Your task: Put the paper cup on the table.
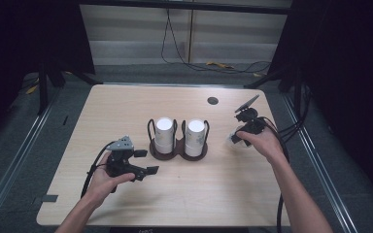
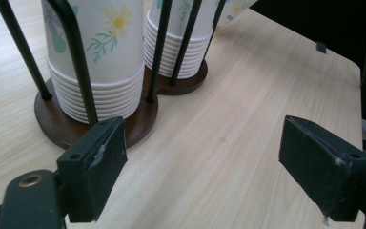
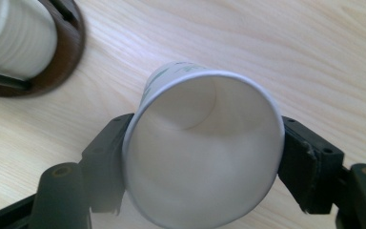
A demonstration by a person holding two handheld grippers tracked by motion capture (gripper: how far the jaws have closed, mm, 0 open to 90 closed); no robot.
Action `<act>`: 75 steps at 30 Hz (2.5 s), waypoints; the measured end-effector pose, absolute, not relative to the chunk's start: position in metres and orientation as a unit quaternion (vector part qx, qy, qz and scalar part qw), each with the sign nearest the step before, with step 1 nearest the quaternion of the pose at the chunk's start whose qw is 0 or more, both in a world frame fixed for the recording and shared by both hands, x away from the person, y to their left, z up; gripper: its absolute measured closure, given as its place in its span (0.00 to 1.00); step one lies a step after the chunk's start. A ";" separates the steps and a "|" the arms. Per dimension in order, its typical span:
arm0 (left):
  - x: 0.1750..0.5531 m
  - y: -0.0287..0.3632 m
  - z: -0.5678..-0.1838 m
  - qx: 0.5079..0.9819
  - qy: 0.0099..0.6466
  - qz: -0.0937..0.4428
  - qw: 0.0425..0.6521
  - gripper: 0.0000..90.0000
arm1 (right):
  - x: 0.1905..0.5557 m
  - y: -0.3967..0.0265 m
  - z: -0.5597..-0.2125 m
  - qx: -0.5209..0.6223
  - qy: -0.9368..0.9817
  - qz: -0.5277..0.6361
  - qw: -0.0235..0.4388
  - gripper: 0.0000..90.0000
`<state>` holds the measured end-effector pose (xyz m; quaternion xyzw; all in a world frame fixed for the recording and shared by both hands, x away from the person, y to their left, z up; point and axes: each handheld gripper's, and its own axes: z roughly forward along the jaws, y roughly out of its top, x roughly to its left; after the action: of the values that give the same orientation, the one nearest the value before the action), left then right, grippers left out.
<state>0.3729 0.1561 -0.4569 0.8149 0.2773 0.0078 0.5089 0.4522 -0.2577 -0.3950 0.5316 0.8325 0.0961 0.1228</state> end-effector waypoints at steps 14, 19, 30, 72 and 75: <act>0.377 0.160 -0.460 0.816 0.281 0.011 0.504 0.18 | 0.463 -0.254 -0.409 0.531 0.839 0.061 0.099 0.27; 0.377 0.161 -0.461 0.818 0.283 0.011 0.501 0.18 | 0.465 -0.252 -0.410 0.531 0.838 0.072 0.109 0.25; 0.377 0.160 -0.461 0.819 0.281 0.006 0.501 0.18 | 0.469 -0.251 -0.420 0.528 0.833 0.112 0.120 0.23; 0.380 0.163 -0.462 0.818 0.288 0.013 0.498 0.18 | 0.435 -0.260 -0.443 0.551 0.796 0.198 0.154 0.20; 0.380 0.164 -0.462 0.817 0.288 0.012 0.499 0.18 | 0.433 -0.261 -0.445 0.553 0.794 0.202 0.153 0.20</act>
<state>0.3801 0.1637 -0.4620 0.8170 0.2884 0.0123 0.4991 0.4327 -0.2610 -0.4453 0.5526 0.7940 0.2016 0.1533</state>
